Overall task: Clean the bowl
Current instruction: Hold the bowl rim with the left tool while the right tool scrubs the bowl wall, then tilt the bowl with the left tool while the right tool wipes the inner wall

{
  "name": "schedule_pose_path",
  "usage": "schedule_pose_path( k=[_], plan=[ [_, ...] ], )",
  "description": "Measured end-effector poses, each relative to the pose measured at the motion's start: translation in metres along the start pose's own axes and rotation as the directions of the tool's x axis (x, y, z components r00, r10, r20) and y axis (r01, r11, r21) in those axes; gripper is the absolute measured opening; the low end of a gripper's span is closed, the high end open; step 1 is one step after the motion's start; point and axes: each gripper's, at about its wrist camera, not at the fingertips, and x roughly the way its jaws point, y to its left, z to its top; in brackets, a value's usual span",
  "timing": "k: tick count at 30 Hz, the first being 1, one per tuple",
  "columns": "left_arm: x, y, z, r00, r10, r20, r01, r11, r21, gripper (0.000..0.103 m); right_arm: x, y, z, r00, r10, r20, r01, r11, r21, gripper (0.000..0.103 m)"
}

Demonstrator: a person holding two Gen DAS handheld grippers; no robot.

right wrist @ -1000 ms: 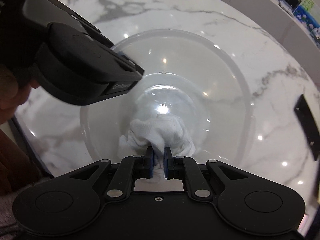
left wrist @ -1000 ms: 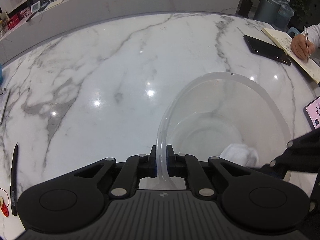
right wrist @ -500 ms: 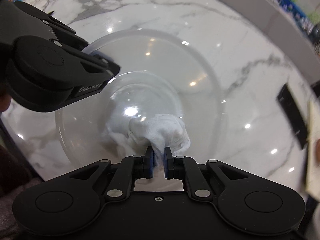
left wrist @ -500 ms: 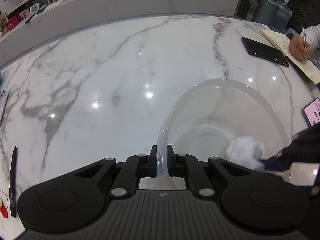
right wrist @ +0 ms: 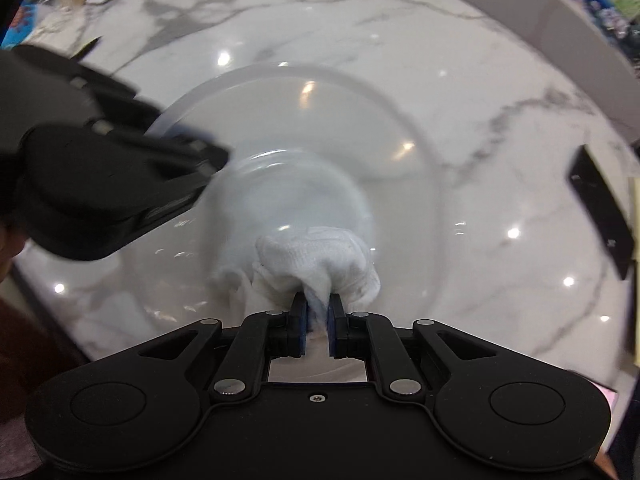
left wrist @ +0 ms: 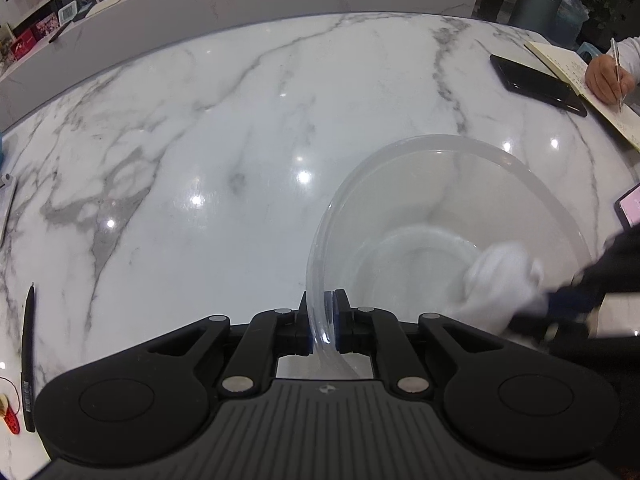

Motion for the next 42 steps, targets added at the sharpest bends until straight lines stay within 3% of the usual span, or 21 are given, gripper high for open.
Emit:
schedule_pose_path(
  k=[4, 11, 21, 26, 35, 39, 42],
  plan=[
    [0.002, 0.002, -0.001, 1.0, -0.006, -0.015, 0.006, 1.0, -0.001, 0.008, -0.006, -0.012, 0.006, 0.997, -0.039, 0.061, 0.035, 0.997, 0.073, 0.008],
    [0.004, 0.001, -0.005, 0.998, -0.047, -0.034, 0.048, 0.999, 0.026, 0.01, -0.002, -0.02, 0.022, 0.988, -0.022, 0.155, -0.002, 0.989, 0.15, 0.008],
    [0.002, 0.0, -0.007, 0.997, -0.074, -0.035, 0.076, 0.995, 0.061, 0.011, 0.012, -0.028, 0.049, 0.947, 0.11, 0.301, -0.162, 0.975, 0.153, 0.008],
    [0.002, 0.001, -0.006, 0.997, -0.075, -0.037, 0.077, 0.995, 0.059, 0.011, 0.015, -0.026, 0.051, 0.941, 0.131, 0.311, -0.186, 0.97, 0.154, 0.008],
    [0.004, 0.0, -0.005, 0.997, -0.061, -0.038, 0.063, 0.997, 0.053, 0.011, 0.023, -0.035, 0.042, 0.962, 0.032, 0.27, -0.096, 0.969, 0.229, 0.007],
    [0.005, 0.0, -0.005, 0.997, -0.06, -0.039, 0.062, 0.996, 0.056, 0.011, 0.027, -0.039, 0.037, 0.958, 0.044, 0.285, -0.118, 0.961, 0.248, 0.007],
    [0.005, 0.0, -0.006, 0.998, -0.057, -0.036, 0.059, 0.996, 0.065, 0.012, 0.028, -0.043, 0.038, 0.941, 0.105, 0.321, -0.199, 0.94, 0.276, 0.007]
  ],
)
